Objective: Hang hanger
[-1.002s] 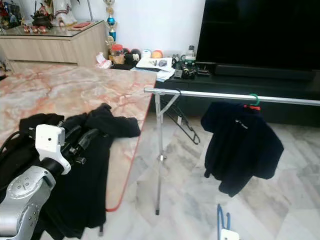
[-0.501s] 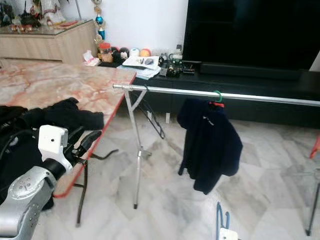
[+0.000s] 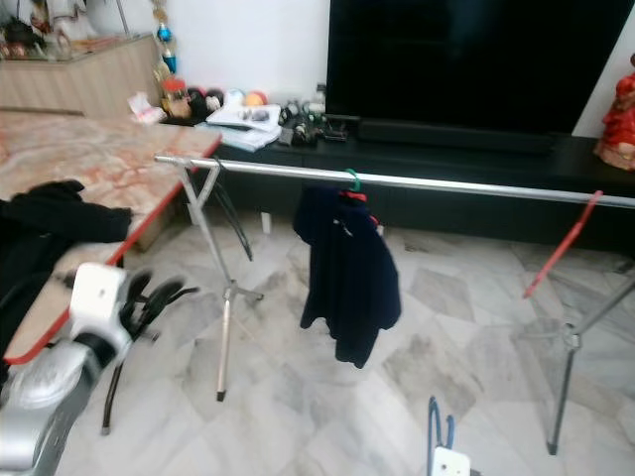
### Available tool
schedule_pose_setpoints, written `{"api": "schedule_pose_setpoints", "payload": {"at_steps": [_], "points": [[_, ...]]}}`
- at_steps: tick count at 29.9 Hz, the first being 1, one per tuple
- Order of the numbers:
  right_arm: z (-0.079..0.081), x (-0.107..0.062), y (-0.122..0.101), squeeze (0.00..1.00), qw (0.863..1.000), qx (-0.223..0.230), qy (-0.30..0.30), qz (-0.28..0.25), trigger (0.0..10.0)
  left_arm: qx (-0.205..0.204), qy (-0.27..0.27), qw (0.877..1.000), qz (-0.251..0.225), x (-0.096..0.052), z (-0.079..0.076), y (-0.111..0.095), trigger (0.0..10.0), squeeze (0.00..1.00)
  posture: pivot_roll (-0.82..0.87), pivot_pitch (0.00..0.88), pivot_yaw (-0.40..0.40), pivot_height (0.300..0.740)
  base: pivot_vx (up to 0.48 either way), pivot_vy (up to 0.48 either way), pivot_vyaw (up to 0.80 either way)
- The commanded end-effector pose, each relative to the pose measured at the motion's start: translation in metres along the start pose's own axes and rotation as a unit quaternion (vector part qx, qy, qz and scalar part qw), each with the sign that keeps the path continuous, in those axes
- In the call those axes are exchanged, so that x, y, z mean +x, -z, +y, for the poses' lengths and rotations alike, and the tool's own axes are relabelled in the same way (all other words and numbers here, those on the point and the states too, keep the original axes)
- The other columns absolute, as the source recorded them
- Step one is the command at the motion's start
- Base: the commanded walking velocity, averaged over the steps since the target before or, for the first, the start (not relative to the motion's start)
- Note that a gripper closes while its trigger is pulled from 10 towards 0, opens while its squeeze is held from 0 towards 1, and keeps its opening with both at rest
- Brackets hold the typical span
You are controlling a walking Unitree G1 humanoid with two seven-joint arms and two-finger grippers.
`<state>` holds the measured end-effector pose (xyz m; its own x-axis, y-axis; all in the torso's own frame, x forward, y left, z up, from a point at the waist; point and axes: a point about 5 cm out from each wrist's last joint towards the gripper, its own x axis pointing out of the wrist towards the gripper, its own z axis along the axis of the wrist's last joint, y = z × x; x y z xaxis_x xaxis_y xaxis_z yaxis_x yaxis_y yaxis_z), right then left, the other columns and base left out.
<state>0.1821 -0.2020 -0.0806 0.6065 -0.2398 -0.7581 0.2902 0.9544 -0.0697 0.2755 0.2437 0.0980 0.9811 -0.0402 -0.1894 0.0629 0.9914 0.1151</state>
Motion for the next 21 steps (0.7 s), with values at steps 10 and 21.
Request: {"api": "schedule_pose_setpoints", "payload": {"at_steps": [10,21], "points": [[-0.001,0.001,-0.004,0.00,1.000,0.002,0.002,-0.005,10.0,-0.081,-0.045,0.953,0.288,-0.057,0.000,0.155,10.0,0.00,0.15,0.026,0.005,0.740,0.000,0.000,0.00],[-0.005,0.001,-0.002,0.00,1.000,0.002,0.004,-0.002,10.0,-0.091,-0.051,0.927,0.361,-0.093,-0.026,0.198,10.0,0.00,0.13,0.027,-0.004,0.740,0.054,0.000,0.00]]}}
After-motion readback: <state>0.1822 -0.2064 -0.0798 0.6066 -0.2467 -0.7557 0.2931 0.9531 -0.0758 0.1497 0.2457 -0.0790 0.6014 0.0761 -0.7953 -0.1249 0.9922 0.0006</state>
